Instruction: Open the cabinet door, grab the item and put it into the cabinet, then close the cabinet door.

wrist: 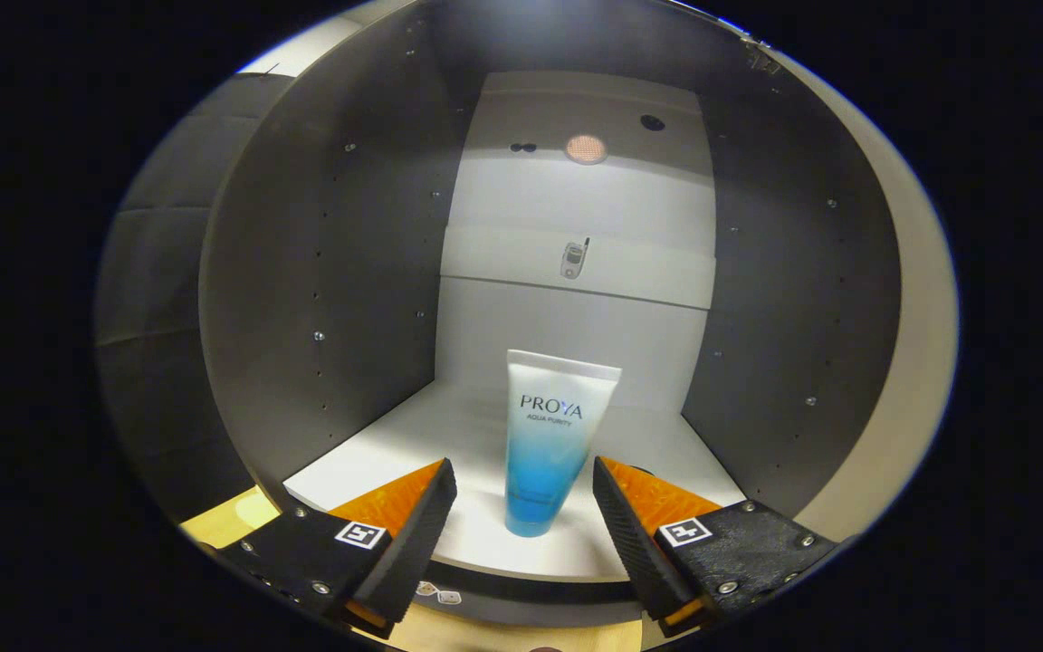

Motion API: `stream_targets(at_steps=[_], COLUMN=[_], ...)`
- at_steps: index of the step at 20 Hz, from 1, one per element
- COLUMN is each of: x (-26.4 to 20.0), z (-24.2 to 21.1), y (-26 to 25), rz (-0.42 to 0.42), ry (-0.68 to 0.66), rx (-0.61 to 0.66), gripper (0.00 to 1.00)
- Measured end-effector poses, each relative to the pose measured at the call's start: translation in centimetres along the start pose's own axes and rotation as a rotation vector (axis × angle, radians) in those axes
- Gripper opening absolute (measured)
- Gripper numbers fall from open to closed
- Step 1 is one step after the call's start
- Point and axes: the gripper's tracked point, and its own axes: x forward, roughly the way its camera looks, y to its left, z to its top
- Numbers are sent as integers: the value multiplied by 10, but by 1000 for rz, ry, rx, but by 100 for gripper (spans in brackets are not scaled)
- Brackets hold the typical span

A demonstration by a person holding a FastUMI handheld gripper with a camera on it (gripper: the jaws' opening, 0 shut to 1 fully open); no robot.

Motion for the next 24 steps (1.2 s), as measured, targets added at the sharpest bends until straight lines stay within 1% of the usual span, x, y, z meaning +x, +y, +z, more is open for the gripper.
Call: stream_targets(at_steps=[2,7,12,15,18,22,24], x=[-17,-76,-145,-191,-239,-305,-340], z=[5,15,27,32,31,32,32], y=[-3,4,7,14,27,40,56], rz=[-17,3,-25,-30,0,19,63], ry=[-4,-13,-56,-75,-77,-90,-88], rx=[24,70,29,47,103,140,182], gripper=[94,95,95,94,94,94,94])
